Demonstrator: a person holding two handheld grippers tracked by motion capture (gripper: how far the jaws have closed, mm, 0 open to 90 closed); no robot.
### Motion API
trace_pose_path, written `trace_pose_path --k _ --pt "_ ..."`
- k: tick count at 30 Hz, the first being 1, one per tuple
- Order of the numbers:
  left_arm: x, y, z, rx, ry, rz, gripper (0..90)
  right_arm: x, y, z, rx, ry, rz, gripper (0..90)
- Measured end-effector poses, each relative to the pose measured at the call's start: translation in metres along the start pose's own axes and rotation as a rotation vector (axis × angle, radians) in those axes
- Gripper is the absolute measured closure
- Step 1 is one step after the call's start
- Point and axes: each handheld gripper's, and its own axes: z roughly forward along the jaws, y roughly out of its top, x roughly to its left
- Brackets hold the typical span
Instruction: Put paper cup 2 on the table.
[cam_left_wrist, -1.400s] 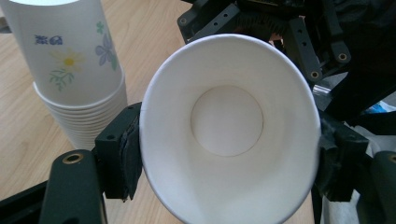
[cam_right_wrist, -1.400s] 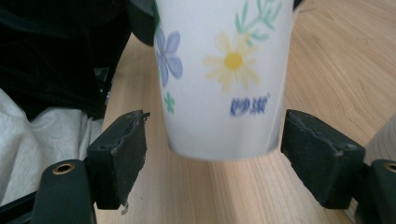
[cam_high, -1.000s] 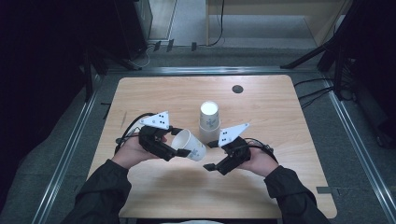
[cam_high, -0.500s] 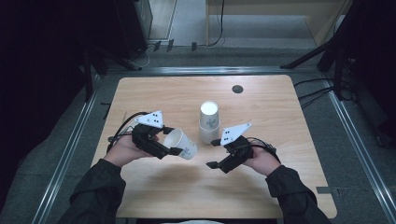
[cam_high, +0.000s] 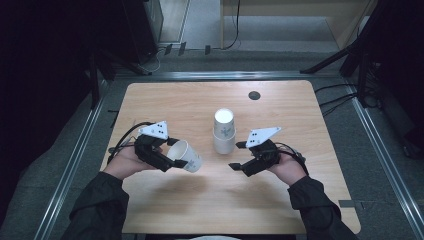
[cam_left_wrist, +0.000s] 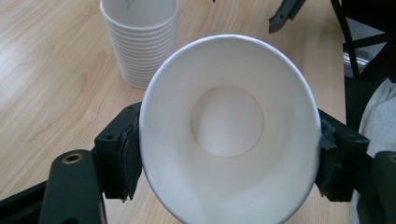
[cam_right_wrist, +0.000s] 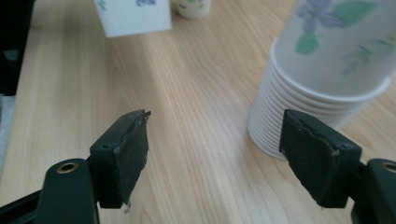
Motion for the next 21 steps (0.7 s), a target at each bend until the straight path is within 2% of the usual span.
trace_pose_path --k 3,7,11,16,21 --pt "0.001 -0.005 -0.005 0.000 0.028 -0.003 23.7 -0.004 -0.002 -0.003 0.003 -0.017 0.021 24.1" --pt "0.005 -0.012 -0.011 0.003 0.035 -0.027 23.7 -0.008 -0.003 -0.009 -0.003 -0.031 0.038 24.1" --pt "0.004 -0.018 -0.016 0.016 0.046 -0.035 23.7 -0.010 -0.005 -0.013 -0.009 -0.031 0.045 23.9" --pt "0.003 -0.025 -0.024 0.026 0.094 -0.042 23.7 -0.017 -0.008 -0.015 -0.008 -0.037 0.064 23.8" --pt "0.004 -0.034 -0.031 0.036 0.114 -0.072 23.7 -0.023 -0.007 -0.016 -0.018 -0.038 0.076 23.8"
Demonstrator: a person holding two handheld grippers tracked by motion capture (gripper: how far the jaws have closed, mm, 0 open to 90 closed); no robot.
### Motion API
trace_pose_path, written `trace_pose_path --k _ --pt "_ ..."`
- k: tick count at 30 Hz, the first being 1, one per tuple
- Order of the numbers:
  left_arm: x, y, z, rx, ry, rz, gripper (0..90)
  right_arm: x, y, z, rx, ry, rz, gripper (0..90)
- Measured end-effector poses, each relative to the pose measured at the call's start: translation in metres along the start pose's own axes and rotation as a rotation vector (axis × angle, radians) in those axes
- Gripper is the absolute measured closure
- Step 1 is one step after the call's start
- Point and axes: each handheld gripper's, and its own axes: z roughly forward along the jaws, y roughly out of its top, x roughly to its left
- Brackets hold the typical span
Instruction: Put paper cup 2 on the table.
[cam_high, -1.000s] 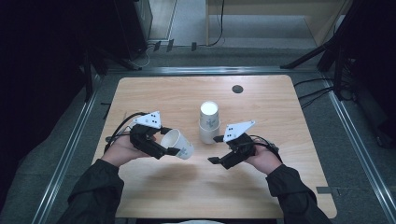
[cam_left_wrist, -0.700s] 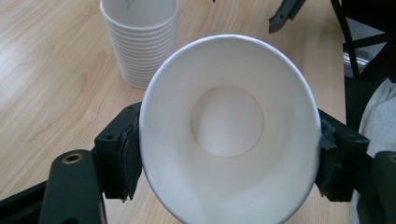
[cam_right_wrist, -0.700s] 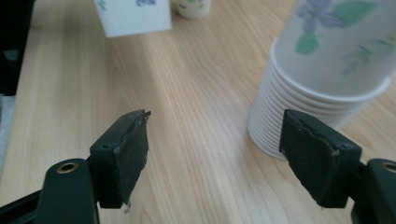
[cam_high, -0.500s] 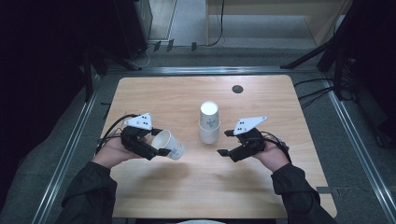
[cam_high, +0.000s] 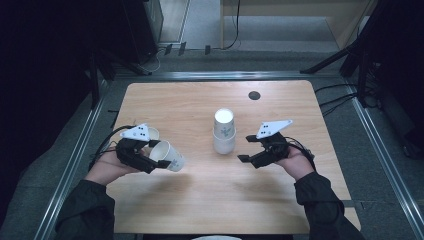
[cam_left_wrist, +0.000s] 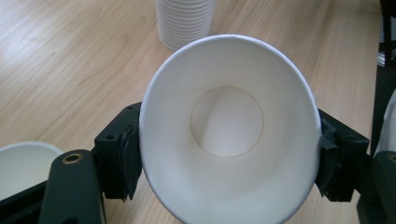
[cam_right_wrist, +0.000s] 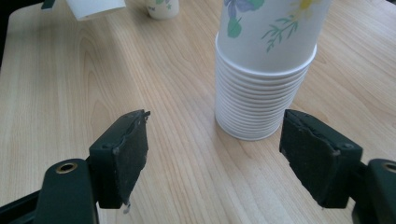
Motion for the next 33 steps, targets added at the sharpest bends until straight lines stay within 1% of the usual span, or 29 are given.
trace_pose_path --k 4,5,6,8,12,13,15,16,20,22,23,28,33 --pt "0.001 -0.007 -0.005 0.011 0.014 -0.013 23.7 -0.004 0.001 0.001 0.000 -0.002 0.003 23.7" --pt "0.002 -0.008 -0.006 0.014 0.021 -0.011 23.7 -0.005 0.001 0.002 0.000 -0.010 -0.001 23.7" --pt "0.002 -0.010 -0.007 0.014 0.021 -0.019 23.7 -0.006 0.001 0.002 0.002 -0.017 -0.005 23.7" --pt "0.002 -0.012 -0.009 0.020 0.030 -0.020 23.7 -0.009 0.001 0.002 0.005 -0.013 0.006 23.8" --pt "0.004 -0.018 -0.013 0.033 0.033 -0.025 23.7 -0.015 -0.001 0.001 -0.001 -0.023 0.024 23.7" --pt "0.005 -0.019 -0.015 0.041 0.039 -0.023 23.7 -0.016 -0.001 0.001 -0.001 -0.023 0.027 23.8" --pt "0.007 -0.022 -0.015 0.048 0.044 -0.031 23.7 -0.018 -0.002 0.000 -0.004 -0.029 0.030 23.7" --pt "0.009 -0.023 -0.016 0.053 0.047 -0.029 23.7 -0.018 -0.002 0.000 -0.006 -0.034 0.032 23.7" --pt "0.014 -0.029 -0.017 0.081 0.066 -0.042 23.7 -0.019 -0.003 0.002 0.003 -0.035 0.032 23.7" --pt "0.015 -0.032 -0.019 0.088 0.078 -0.047 23.7 -0.019 -0.003 0.002 0.007 -0.036 0.029 23.8" --pt "0.017 -0.034 -0.019 0.097 0.082 -0.054 23.6 -0.019 -0.003 0.003 0.008 -0.035 0.027 23.7" --pt "0.023 -0.041 -0.019 0.149 0.132 -0.084 23.4 -0.019 -0.003 0.003 0.014 -0.035 0.029 23.7" --pt "0.027 -0.047 -0.017 0.202 0.163 -0.083 23.2 -0.019 -0.004 0.004 0.022 -0.039 0.022 23.7"
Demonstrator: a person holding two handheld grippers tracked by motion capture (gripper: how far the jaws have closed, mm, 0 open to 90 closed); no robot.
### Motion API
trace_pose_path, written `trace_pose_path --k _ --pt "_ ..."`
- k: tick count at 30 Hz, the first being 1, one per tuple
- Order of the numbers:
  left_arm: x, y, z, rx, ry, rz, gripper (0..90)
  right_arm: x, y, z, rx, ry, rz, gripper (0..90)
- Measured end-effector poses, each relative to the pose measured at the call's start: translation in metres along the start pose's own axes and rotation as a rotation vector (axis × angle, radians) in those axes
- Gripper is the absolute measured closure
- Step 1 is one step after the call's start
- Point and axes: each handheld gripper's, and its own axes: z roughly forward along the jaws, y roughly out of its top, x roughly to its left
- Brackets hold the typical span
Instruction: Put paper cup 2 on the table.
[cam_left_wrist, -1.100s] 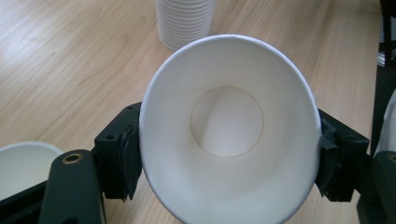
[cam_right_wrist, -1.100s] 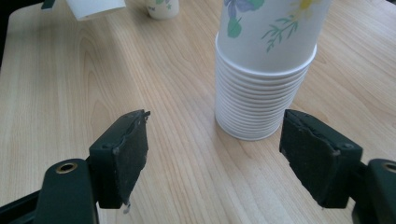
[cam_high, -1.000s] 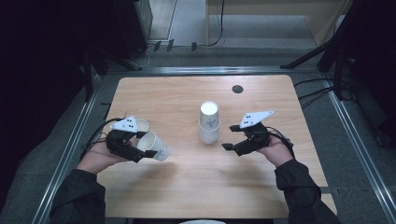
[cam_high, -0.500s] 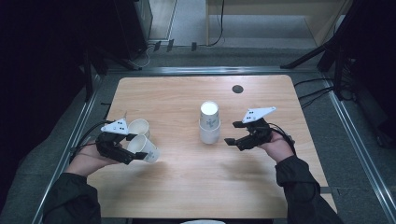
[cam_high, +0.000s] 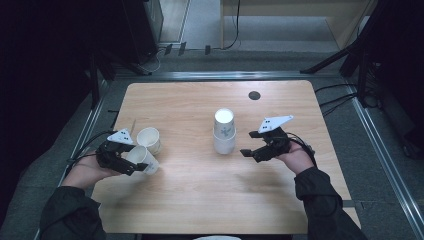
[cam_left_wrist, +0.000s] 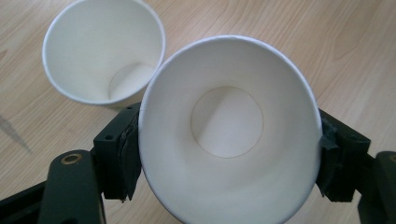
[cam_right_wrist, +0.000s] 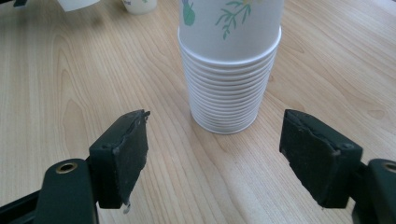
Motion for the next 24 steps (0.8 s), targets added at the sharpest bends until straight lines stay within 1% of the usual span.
trace_pose_path --k 1,3,6,10,11,14,17,19,24 --pt "0.000 0.000 0.001 0.012 0.010 0.005 23.2 0.000 0.000 0.000 0.002 0.000 -0.002 23.7" --pt "0.000 -0.001 0.004 0.034 0.014 0.011 22.9 0.001 -0.001 0.000 0.006 -0.002 0.000 23.7" --pt "0.000 -0.001 0.007 0.069 0.039 0.026 22.4 0.001 -0.001 0.000 0.006 -0.003 -0.001 23.7" --pt "-0.001 -0.002 0.011 0.102 0.050 0.030 22.1 0.002 -0.002 0.001 0.011 -0.004 0.000 23.7" --pt "-0.001 -0.002 0.012 0.107 0.051 0.037 22.0 0.002 -0.003 0.001 0.011 -0.004 0.001 23.7" --pt "-0.001 -0.001 0.015 0.120 0.053 0.041 21.7 0.002 -0.003 0.000 0.009 -0.005 0.003 23.7" --pt "-0.002 -0.002 0.018 0.123 0.048 0.048 21.6 0.001 -0.003 0.000 0.010 -0.004 0.002 23.7" --pt "-0.002 -0.003 0.020 0.136 0.049 0.047 21.6 0.001 -0.003 -0.001 0.009 -0.006 0.004 23.7" --pt "-0.002 -0.003 0.020 0.132 0.054 0.044 20.9 0.000 -0.003 -0.002 0.000 -0.007 0.007 23.7"
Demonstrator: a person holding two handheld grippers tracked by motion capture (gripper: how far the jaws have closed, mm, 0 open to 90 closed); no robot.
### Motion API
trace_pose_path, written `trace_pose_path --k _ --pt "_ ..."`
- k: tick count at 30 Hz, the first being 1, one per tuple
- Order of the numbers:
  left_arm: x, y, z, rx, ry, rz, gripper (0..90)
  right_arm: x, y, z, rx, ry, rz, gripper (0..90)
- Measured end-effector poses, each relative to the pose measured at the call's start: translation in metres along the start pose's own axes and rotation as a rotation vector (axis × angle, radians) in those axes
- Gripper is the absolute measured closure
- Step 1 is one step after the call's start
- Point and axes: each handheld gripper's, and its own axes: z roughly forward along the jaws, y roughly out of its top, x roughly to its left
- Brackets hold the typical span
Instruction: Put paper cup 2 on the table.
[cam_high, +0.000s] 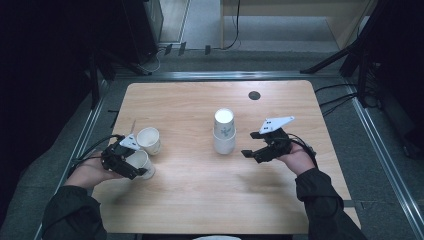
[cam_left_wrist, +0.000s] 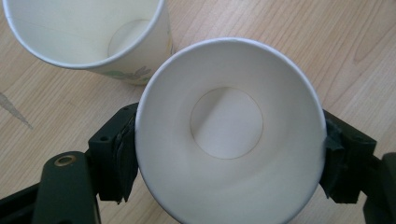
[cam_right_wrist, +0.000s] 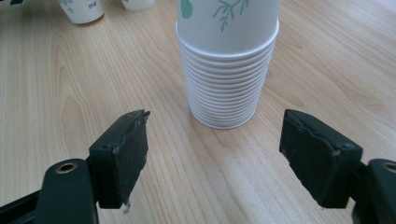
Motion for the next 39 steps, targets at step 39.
trace_pose_path --k 39 --pt "-0.004 0.007 -0.012 -0.040 -0.068 -0.016 12.5 0.001 0.001 0.001 0.010 0.000 -0.013 23.7"
